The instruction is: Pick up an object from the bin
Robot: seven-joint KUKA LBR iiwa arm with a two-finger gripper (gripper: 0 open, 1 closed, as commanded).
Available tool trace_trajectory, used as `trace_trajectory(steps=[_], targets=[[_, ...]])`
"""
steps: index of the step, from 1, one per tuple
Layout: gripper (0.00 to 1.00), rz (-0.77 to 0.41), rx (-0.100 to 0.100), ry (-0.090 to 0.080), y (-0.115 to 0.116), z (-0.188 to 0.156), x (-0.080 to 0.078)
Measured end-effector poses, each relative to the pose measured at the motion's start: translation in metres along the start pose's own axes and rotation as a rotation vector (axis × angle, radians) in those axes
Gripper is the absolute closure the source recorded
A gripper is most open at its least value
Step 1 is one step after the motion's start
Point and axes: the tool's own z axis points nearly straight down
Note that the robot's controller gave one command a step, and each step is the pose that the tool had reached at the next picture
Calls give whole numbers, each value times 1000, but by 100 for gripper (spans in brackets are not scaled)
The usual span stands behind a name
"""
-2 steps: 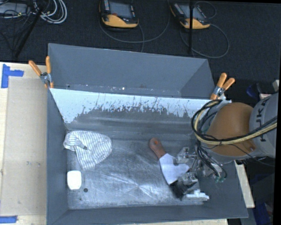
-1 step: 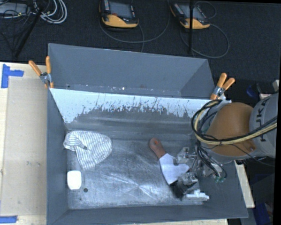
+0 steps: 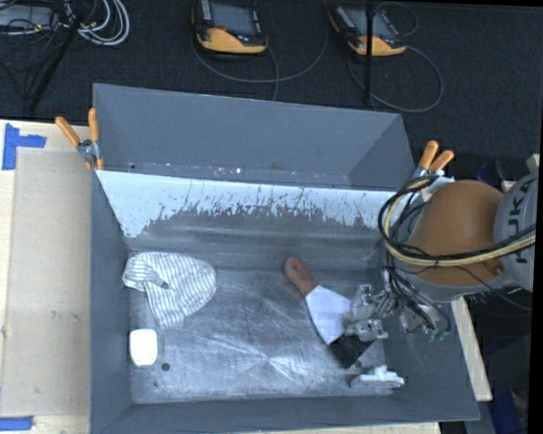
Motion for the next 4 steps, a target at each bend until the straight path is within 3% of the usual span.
trace_trajectory(steps=[1,2,3,4], targets=[[100,-131,3,-9,-2,-175,-36],[100,-130,1,-6,-2,-173,-36],[100,-163,3,-10,4,-131,-14],[0,-220,-1,-1,34,-45,14]])
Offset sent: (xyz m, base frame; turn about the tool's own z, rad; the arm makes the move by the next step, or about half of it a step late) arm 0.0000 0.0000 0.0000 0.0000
